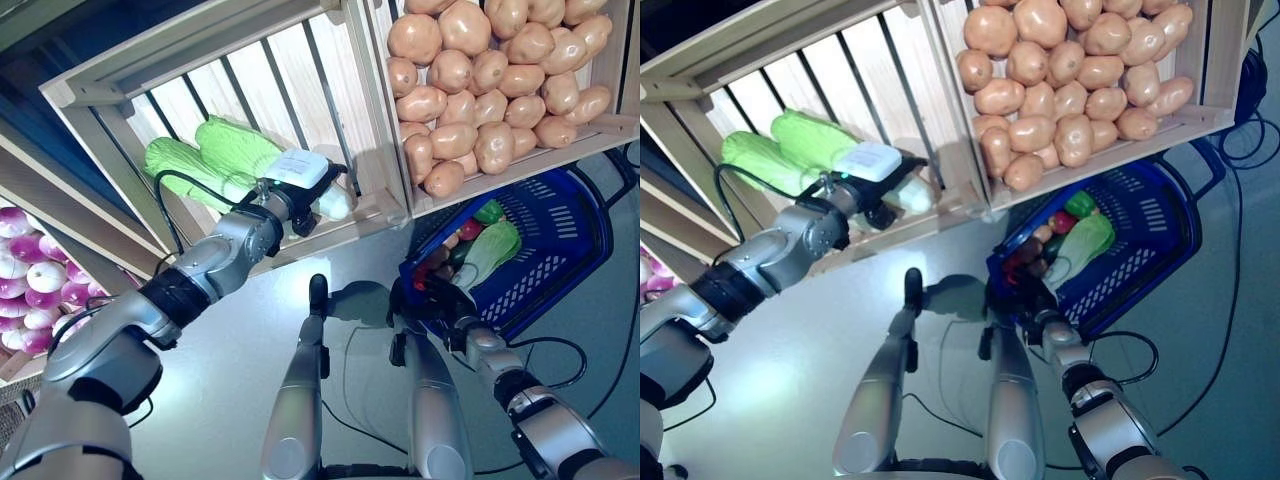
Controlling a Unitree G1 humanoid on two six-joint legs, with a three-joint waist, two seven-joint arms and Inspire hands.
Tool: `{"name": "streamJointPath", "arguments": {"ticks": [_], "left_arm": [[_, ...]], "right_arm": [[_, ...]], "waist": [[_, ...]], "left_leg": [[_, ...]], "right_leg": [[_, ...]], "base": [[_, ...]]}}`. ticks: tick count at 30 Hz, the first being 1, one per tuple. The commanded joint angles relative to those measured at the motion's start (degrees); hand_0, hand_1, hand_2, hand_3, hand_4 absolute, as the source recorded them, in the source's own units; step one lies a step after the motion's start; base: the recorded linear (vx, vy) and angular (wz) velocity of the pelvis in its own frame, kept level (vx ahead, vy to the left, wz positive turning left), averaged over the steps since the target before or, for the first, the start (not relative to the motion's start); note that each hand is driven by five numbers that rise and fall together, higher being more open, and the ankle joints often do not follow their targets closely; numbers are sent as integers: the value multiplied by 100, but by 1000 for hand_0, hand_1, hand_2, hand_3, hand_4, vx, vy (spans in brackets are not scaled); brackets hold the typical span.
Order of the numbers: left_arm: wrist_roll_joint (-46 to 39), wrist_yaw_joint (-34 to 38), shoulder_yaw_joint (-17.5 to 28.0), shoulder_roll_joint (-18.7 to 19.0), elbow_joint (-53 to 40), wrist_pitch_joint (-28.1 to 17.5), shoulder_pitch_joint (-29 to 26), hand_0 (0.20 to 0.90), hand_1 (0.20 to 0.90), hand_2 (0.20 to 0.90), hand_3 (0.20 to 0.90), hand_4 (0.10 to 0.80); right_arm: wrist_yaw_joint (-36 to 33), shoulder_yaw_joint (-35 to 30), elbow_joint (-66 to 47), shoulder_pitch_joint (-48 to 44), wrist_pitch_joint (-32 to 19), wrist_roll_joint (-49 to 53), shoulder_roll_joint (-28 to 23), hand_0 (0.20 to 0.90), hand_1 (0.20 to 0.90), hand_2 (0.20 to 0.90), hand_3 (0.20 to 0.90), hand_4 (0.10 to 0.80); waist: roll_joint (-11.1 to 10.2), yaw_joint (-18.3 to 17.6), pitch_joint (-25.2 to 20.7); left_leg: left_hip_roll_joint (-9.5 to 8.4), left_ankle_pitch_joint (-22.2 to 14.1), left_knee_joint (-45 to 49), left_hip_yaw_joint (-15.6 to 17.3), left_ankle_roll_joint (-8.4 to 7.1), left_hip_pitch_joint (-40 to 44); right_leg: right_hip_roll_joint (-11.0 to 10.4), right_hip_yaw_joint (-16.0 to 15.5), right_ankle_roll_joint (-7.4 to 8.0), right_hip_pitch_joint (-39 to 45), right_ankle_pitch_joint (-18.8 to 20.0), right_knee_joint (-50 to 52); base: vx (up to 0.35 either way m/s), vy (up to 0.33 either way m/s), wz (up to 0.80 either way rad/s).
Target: Put vegetables into the basket
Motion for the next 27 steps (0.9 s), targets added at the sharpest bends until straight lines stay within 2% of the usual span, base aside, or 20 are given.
{"name": "streamJointPath", "arguments": {"ticks": [1, 3, 4, 8, 12, 18, 19, 20, 21, 27], "left_arm": [[364, 1143, 466, 78, 377, -203, -299, 900, 900, 900, 900, 800], [377, 1385, 461, -36, 570, -248, -266, 900, 900, 900, 900, 800], [591, 1860, 460, -234, 959, -409, -221, 900, 900, 900, 900, 800], [911, 2842, 445, -608, 1838, -582, -232, 900, 900, 900, 900, 800], [1014, 3540, 437, -906, 2483, -713, -271, 900, 900, 900, 900, 800], [1211, 4082, 449, -1275, 3252, -806, -334, 900, 900, 900, 900, 800], [1219, 4135, 450, -1320, 3348, -804, -335, 836, 836, 836, 836, 758], [1280, 4191, 459, -1361, 3445, -788, -332, 531, 531, 531, 531, 554], [1300, 4198, 460, -1377, 3484, -793, -331, 300, 300, 300, 300, 400], [1222, 4436, 410, -1471, 3808, -857, -292, 300, 300, 300, 300, 400]], "right_arm": [[-313, 154, -209, 31, -171, 204, 41, 900, 900, 900, 900, 800], [-334, 177, -238, 13, -171, 216, 68, 900, 900, 900, 900, 800], [-359, 219, -264, -30, -146, 215, 111, 900, 900, 900, 900, 800], [-457, 332, -242, -175, -89, 228, 214, 900, 900, 900, 900, 800], [-522, 422, -186, -263, -61, 217, 291, 900, 900, 900, 900, 800], [-550, 506, -182, -343, -47, 232, 384, 900, 900, 900, 900, 800], [-567, 520, -214, -347, -27, 214, 397, 900, 900, 900, 900, 800], [-584, 535, -240, -341, -16, 201, 410, 900, 900, 900, 900, 800], [-596, 543, -254, -335, -9, 201, 414, 900, 900, 900, 900, 800], [-632, 600, -332, -337, 55, 168, 386, 900, 900, 900, 900, 800]], "waist": [[-257, -74, 34], [-280, -80, 34], [-319, -105, 34], [-389, -153, 34], [-424, -199, 34], [-491, -284, 34], [-501, -301, 34], [-512, -319, 34], [-516, -329, 34], [-517, -407, 34]], "left_leg": [[-271, -289, 486, 153, 27, -449], [-271, -284, 472, 153, 24, -443], [-262, -280, 449, 159, 13, -419], [-240, -252, 383, 192, -15, -358], [-228, -233, 353, 204, -28, -332], [-216, -231, 379, 230, -46, -362], [-215, -229, 374, 231, -51, -358], [-211, -230, 369, 241, -53, -352], [-208, -232, 369, 248, -55, -348], [-199, -225, 370, 275, -67, -319]], "right_leg": [[54, 149, 206, 382, 283, -513], [65, 156, 205, 383, 286, -520], [81, 170, 204, 394, 289, -532], [107, 196, 203, 431, 310, -574], [120, 233, 204, 432, 327, -583], [157, 285, 201, 366, 335, -542], [163, 297, 202, 362, 340, -545], [168, 307, 204, 360, 343, -549], [171, 311, 205, 361, 343, -549], [193, 347, 206, 348, 347, -521]], "base": [[0, 0, 0], [0, 0, 0], [0, 0, 0], [0, 0, 0], [-11, 20, -4], [-13, 16, -6], [0, 24, -3], [2, 24, -4], [6, 27, -4], [-2, 15, -3]]}}
